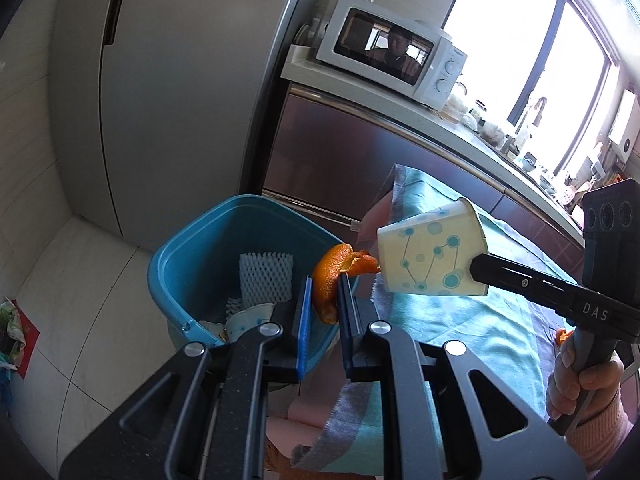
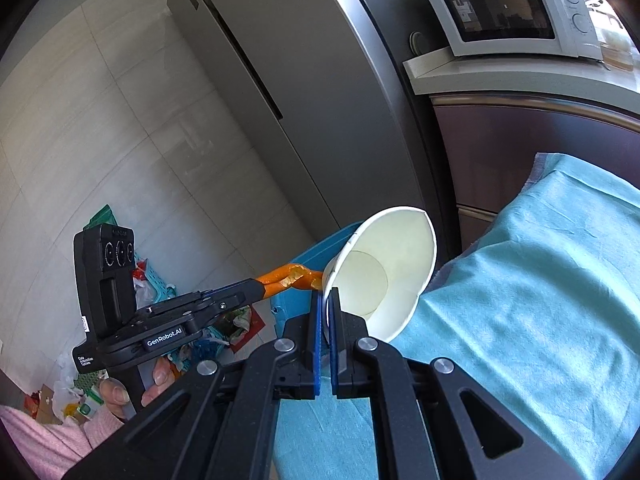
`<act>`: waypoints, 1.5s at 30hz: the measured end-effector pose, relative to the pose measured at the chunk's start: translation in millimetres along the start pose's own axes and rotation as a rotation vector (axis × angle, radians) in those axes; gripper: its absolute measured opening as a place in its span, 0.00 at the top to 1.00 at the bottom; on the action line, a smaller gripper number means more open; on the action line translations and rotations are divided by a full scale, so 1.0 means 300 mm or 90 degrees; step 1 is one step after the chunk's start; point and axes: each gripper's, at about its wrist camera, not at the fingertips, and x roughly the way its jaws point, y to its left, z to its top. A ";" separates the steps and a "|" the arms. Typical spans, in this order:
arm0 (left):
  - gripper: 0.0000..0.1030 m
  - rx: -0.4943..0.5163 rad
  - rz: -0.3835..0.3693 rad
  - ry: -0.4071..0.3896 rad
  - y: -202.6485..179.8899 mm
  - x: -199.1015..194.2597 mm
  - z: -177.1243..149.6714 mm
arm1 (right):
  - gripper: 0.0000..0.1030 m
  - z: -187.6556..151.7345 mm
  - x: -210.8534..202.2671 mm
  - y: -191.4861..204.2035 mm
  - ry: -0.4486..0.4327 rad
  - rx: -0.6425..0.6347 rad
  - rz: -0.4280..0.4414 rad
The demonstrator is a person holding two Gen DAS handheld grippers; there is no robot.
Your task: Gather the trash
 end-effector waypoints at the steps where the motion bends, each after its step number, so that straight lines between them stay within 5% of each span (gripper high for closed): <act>1: 0.87 -0.002 0.002 0.001 0.005 0.002 0.001 | 0.98 0.001 0.006 0.001 0.003 -0.002 -0.001; 45: 0.84 -0.076 0.058 0.068 0.129 0.253 -0.040 | 0.93 0.015 0.288 0.037 0.108 0.005 -0.045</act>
